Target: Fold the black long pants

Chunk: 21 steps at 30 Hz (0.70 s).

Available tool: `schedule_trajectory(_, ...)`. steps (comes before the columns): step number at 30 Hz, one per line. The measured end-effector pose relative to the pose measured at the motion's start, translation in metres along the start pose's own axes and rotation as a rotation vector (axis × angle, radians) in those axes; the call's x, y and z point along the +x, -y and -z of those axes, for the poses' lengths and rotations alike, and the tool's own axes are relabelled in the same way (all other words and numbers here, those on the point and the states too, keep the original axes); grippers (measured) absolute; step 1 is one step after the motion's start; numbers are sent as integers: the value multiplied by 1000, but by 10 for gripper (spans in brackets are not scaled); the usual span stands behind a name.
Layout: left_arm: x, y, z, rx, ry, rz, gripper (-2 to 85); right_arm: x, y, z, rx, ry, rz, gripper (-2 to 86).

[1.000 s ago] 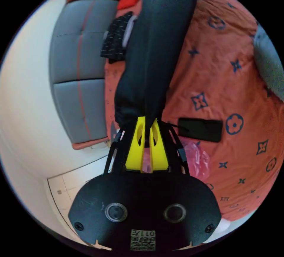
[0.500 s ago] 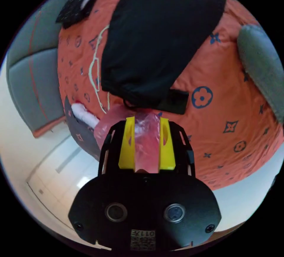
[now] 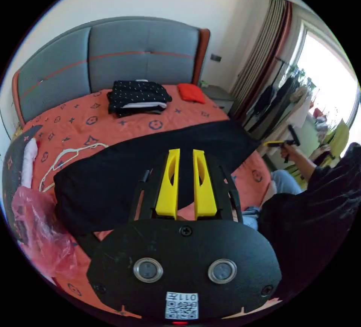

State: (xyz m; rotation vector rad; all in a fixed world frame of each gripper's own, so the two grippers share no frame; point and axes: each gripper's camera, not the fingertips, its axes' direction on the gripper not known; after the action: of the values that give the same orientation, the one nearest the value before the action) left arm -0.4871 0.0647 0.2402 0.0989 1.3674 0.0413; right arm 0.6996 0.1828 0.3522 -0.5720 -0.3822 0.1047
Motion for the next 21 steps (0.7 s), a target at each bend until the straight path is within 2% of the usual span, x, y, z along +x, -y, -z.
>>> schedule_trajectory(4, 57, -21, -58, -132, 384, -101, 24, -14, -23, -4, -3, -49, -10, 131)
schedule_trajectory(9, 100, -46, -89, -132, 662, -225, 4, -6, -37, -10, 54, 96, -205, 158)
schedule_trajectory(14, 100, -56, -99, -163, 585, -202, -1, -13, -32, -3, 136, 188, -330, 185)
schedule_trajectory(18, 103, -64, -104, -161, 537, -187, -2, -20, -19, -16, 61, 185, -423, 189)
schedule_trajectory(21, 106, -70, -104, -145, 523, -183, -1, -28, -19, -19, 89, 220, -513, 179)
